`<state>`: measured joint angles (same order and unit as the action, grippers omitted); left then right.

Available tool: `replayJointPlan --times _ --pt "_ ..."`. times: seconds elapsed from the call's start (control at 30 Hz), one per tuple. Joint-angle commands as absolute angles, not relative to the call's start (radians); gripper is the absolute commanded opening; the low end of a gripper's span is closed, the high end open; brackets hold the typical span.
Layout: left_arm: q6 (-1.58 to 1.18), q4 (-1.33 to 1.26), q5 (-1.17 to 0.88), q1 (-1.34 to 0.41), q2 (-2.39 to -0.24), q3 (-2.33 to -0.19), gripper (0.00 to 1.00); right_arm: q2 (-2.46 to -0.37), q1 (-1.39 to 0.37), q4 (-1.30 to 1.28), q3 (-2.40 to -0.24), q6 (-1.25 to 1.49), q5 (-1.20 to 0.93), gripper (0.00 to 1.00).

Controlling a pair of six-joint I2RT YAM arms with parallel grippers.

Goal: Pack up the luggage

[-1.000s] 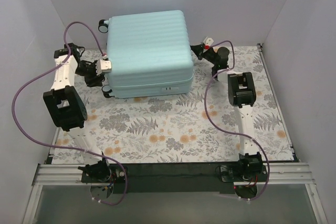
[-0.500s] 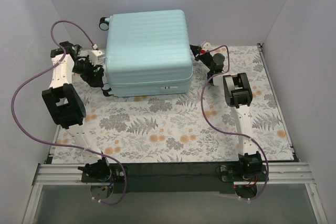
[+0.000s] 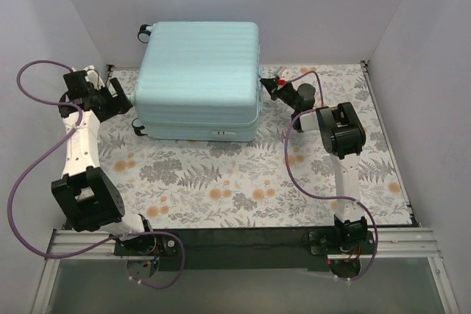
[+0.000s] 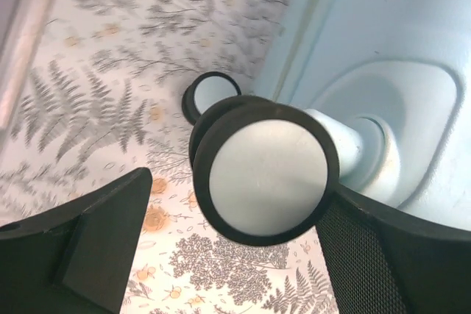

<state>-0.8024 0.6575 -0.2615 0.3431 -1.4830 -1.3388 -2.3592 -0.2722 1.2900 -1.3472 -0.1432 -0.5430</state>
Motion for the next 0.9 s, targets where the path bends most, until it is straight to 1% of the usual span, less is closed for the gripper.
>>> replayJointPlan --times 0.0,0.03,0.13,0.4,0.53,0.57,0.67,0.87 --pt "-1.101 0.454 -0.098 0.363 -1.433 -1.405 0.86 -2.278 -0.399 1.546 -1.284 -0.133 -0.776 0.01" --pt "-1.112 0.504 -0.119 0.37 -1.433 -1.42 0.86 -2.269 -0.405 1.548 -1.272 -0.135 -0.779 0.01" --pt "-1.225 0.512 -0.172 0.391 -1.431 -1.446 0.86 -2.229 -0.431 1.557 -1.22 -0.133 -0.791 0.01" --pt "-1.429 0.482 -0.169 0.479 -1.542 -1.578 0.87 -2.129 -0.459 1.548 -1.1 -0.152 -0.824 0.01" --pt "-1.436 0.385 -0.277 0.495 -1.539 -1.574 0.88 -2.118 -0.459 1.519 -1.106 -0.166 -0.821 0.01" --pt "-1.405 0.323 -0.358 0.517 -1.501 -1.572 0.88 -2.118 -0.46 1.499 -1.115 -0.173 -0.815 0.01" --pt "-1.376 0.285 -0.394 0.535 -1.471 -1.582 0.88 -2.121 -0.462 1.493 -1.121 -0.181 -0.807 0.01" --pt "-1.322 0.268 -0.345 0.554 -1.466 -1.588 0.88 -2.126 -0.463 1.476 -1.134 -0.195 -0.788 0.01"
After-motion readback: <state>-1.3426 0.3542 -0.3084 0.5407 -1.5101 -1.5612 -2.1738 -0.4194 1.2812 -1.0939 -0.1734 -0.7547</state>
